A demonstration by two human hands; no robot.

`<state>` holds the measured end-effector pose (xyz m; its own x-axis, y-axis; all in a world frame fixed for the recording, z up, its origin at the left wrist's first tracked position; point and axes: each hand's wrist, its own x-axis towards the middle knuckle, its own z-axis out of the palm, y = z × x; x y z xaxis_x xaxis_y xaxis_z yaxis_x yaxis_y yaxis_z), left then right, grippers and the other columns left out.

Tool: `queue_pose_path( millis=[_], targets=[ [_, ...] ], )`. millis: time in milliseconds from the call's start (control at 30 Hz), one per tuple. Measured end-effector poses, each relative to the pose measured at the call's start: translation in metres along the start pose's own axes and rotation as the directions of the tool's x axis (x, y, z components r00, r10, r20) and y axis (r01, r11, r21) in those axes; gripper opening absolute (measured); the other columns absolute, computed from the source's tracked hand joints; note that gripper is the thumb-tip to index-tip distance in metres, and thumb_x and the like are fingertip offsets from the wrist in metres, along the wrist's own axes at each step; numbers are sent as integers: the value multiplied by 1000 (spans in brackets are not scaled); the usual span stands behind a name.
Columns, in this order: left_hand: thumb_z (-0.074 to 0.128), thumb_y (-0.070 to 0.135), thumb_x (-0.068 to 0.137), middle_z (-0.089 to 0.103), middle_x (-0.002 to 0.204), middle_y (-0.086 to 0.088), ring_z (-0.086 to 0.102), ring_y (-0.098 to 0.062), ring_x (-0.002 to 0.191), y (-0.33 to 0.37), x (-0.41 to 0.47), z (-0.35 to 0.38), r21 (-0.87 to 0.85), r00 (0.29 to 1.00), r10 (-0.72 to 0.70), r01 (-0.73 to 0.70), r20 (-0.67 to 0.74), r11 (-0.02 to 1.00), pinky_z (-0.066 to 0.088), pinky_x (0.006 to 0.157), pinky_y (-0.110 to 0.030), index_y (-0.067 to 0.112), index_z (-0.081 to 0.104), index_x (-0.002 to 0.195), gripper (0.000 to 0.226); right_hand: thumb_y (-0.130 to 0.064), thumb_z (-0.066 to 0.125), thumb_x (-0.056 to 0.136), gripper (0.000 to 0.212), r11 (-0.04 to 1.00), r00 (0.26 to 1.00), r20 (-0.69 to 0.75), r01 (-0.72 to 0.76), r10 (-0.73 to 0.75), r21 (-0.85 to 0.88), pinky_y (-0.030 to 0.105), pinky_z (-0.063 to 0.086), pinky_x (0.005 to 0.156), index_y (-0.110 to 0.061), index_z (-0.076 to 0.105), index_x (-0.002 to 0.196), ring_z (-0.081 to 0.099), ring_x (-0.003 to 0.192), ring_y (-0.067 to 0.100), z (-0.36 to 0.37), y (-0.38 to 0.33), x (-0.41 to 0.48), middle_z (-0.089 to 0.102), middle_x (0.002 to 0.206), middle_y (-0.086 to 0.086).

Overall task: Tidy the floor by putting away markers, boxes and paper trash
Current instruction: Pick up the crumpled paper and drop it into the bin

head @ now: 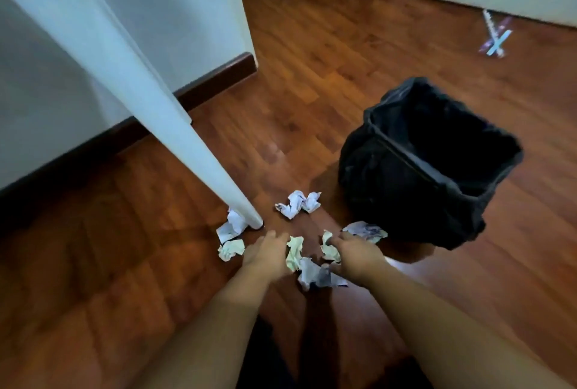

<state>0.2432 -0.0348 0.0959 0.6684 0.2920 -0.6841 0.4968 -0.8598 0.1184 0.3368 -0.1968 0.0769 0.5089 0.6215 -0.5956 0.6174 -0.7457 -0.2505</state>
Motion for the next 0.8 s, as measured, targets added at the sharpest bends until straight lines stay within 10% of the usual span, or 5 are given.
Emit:
queue_pose_path(
  millis=[200, 433, 633, 800],
  targets=[
    [72, 26, 78, 26, 145, -9, 46, -32, 126, -2, 89, 71, 46, 996, 35, -39, 77, 998, 43, 100, -41, 35, 30, 144, 79, -41, 71, 74, 67, 978, 987, 83, 145, -134, -148, 39, 43, 93, -33, 42, 133, 37, 128, 31, 76, 30, 65, 34, 139, 6],
    [55, 22, 91, 36, 142, -10, 55, -33, 116, -10, 115, 116, 63, 997, 76, -76, 13, 995, 42, 94, -31, 19, 50, 130, 39, -23, 57, 88, 34, 973, 968, 97, 230, -230, 18, 27, 38, 78, -15, 61, 120, 54, 112, 28, 93, 30, 89, 55, 123, 13],
    [50, 19, 95, 67, 110, -5, 64, -18, 89, -11, 124, 107, 191, 993, 112, -103, -35, 976, 46, 73, -16, 5, 61, 110, 24, -31, 75, 71, 26, 965, 966, 83, 236, -246, 110, 26, 38, 56, -8, 68, 81, 57, 69, 23, 47, 28, 96, 69, 82, 13],
    [56, 2, 81, 71, 88, -8, 65, -19, 94, 0, 113, -25, -179, 988, 14, -42, -152, 983, 44, 69, -19, 11, 71, 81, 17, -33, 79, 69, 23, 966, 967, 52, 246, -250, 76, 25, 40, 53, -12, 70, 77, 56, 66, 15, -101, 17, 63, 64, 69, 3]
  ],
)
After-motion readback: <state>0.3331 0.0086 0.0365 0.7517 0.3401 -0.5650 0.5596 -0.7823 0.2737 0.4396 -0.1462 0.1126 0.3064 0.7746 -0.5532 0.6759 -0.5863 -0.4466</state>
